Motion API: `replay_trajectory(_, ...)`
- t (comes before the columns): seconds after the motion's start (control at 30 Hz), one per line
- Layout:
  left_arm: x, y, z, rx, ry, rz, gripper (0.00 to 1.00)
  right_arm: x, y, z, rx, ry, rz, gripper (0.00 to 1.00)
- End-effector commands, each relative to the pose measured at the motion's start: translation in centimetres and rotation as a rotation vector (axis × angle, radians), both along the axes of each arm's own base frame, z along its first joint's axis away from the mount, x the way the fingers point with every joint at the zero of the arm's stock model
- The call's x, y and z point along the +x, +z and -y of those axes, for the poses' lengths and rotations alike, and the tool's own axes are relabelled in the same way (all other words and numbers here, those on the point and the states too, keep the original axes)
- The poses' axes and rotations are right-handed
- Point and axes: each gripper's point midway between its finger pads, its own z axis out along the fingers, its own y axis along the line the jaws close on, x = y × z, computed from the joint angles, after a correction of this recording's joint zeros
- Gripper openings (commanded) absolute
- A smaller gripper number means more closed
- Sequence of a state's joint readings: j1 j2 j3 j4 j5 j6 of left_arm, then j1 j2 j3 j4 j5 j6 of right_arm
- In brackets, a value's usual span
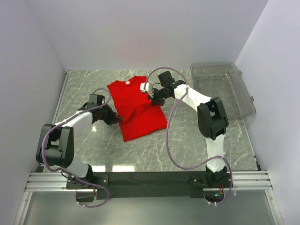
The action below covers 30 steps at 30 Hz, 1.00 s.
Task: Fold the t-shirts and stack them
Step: Fold the tshirt
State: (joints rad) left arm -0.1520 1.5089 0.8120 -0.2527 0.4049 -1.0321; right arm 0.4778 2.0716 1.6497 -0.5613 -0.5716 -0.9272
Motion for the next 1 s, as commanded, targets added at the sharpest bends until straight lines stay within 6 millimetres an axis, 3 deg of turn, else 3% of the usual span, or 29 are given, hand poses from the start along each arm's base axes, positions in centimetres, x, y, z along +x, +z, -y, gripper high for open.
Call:
replay_trajectory(0.0, 1.9, 1.6, 0.1, -0.003, -0.026, 0.070, 0.00, 2.0, 1.9, -0.4, 0.030, -0.027, 0.061, 0.00)
replay_trajectory(0.97, 3.9, 0.9, -0.7, 0.019, -0.028, 0.061, 0.01, 4.3, 1.5, -0.6, 0.003, -0.086, 0.079, 0.00)
